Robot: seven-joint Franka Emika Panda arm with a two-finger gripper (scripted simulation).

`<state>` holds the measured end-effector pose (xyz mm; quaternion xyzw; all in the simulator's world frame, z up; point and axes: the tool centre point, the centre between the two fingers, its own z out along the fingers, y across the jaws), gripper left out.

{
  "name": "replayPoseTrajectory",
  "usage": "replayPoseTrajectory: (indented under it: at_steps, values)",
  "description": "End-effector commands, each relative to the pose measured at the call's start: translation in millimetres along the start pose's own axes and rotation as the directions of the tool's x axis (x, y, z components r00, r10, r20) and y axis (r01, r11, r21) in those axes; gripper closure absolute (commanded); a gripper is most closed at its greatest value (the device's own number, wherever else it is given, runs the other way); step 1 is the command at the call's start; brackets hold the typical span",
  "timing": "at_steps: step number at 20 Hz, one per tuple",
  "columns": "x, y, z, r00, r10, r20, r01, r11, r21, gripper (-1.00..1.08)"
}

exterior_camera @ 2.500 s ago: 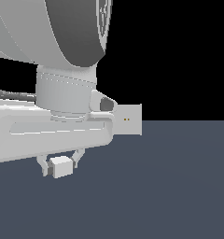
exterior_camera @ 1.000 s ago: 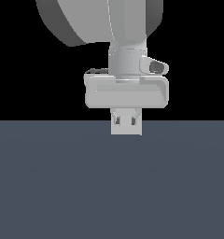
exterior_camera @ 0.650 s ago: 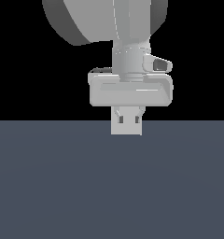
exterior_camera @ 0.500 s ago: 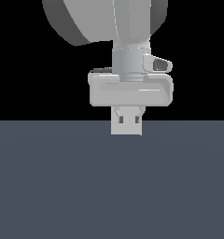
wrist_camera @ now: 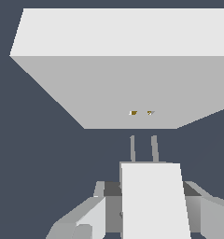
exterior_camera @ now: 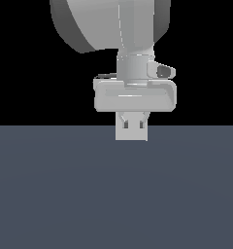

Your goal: Plug the charger into the wall socket.

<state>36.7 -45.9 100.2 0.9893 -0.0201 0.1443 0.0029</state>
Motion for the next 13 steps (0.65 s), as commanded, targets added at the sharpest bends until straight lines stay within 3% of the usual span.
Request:
replayPoseTrajectory:
  at_steps: [1,13]
  values:
    - [9,0,3,1.000,0.000,0.000,0.000,1.000,0.000,1.08]
    - [31,0,10,1.000,0.000,0.001,0.000,1.000,0.000,1.08]
